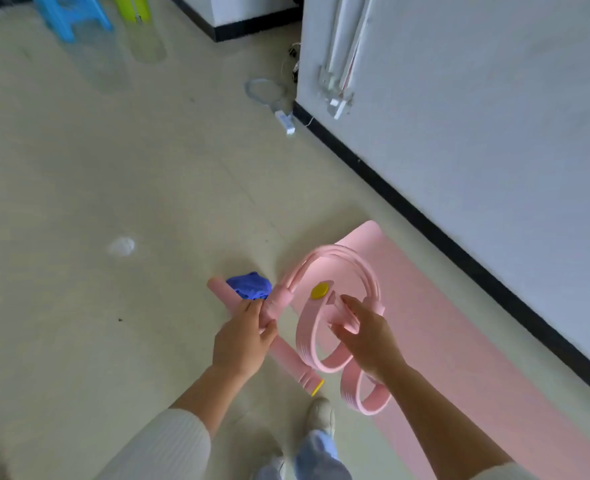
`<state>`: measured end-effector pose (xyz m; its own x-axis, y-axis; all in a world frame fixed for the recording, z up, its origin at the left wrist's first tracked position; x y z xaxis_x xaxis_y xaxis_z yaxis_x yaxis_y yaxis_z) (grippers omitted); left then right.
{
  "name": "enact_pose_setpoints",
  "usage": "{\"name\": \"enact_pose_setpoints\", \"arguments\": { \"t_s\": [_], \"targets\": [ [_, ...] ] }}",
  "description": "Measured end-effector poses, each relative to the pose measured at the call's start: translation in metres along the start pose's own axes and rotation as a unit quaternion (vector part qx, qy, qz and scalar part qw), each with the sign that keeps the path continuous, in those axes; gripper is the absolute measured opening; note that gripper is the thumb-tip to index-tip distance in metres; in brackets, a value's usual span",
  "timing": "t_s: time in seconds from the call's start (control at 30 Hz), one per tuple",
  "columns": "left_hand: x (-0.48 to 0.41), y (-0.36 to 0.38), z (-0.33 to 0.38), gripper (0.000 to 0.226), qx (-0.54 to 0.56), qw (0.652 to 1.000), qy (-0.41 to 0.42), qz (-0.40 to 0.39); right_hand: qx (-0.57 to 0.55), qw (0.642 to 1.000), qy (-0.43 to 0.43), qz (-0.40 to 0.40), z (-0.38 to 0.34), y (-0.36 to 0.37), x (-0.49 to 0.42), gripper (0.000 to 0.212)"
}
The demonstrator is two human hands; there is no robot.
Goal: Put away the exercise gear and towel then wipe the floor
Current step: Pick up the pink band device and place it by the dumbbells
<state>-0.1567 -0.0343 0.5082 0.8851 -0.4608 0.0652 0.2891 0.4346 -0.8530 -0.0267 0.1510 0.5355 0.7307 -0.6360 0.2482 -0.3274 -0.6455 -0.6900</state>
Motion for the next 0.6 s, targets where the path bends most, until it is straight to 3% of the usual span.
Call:
{"name": "enact_pose_setpoints", "arguments": {
  "t_s": [0.23, 0.4, 0.6],
  "targets": [
    [0.075, -0.042, 0.154, 0.033, 0.018, 0.985, 0.164, -0.043, -0.119, 0.973, 0.130, 0.152, 0.040, -0.131, 0.149, 0.044],
    [0.144, -0.006, 0.261, 0.029, 0.015, 0.951, 0.286, -0.112, -0.131, 0.951, 0.173, 0.221, 0.114, -0.207, 0.254, 0.029],
    [0.299, 0.057, 0.414, 0.023, 0.024, 0.896, 0.417, -0.151, -0.170, 0.895, 0.235, 0.338, 0.226, -0.296, 0.420, 0.021]
  ]
}}
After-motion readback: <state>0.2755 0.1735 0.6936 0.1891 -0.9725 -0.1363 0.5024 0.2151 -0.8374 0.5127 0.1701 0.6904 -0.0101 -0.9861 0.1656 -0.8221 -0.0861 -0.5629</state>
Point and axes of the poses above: each hand's wrist, its own x-axis away from the middle knuckle, its own y-axis out of the palm, z = x × y, the point moved 7 cm from there along -x, towards the middle knuckle, and after that the axes turned 9 degrees about z, right-handed, at the moved point
